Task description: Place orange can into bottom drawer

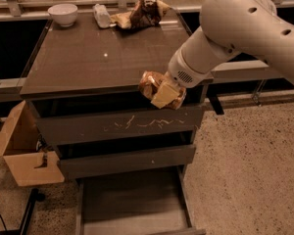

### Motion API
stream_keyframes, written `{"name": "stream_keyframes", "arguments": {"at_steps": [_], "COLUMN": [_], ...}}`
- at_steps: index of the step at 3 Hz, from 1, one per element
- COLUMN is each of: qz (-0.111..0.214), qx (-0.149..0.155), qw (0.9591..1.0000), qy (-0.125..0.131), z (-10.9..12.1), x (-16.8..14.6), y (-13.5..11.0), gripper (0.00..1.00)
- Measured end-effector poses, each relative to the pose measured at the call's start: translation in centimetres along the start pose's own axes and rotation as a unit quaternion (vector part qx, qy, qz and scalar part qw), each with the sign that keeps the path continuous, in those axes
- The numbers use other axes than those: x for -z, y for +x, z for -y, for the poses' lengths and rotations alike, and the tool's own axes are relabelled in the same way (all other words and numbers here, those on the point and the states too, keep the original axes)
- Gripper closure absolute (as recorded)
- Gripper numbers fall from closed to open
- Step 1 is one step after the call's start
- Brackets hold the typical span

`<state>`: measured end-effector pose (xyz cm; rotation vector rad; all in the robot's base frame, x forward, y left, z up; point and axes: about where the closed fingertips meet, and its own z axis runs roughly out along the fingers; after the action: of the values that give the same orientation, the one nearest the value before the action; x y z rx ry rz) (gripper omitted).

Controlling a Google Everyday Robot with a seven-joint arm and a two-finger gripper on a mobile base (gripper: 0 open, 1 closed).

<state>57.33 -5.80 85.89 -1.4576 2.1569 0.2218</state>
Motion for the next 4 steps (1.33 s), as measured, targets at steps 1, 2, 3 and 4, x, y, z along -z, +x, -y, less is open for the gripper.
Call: {"name": "stream_keyframes", "arguments": {"at_steps": [1, 2, 3, 4], "qz": [-0.006, 0.021, 0.039, 0.044], "qx": [0.006, 0.026, 0.058, 0.109], "qw": [0.9999, 0.9990, 0.9965, 0.9903], "qy": [-0.010, -0.031, -0.046, -0.074], "z": [-0.8, -1.9, -2.3, -2.8], "x": [-1.6, -5.3, -8.0, -12.8], "y": [1.4, 4.7, 6.8, 8.7], "gripper": [1.00, 1.00, 1.00, 1.00]}}
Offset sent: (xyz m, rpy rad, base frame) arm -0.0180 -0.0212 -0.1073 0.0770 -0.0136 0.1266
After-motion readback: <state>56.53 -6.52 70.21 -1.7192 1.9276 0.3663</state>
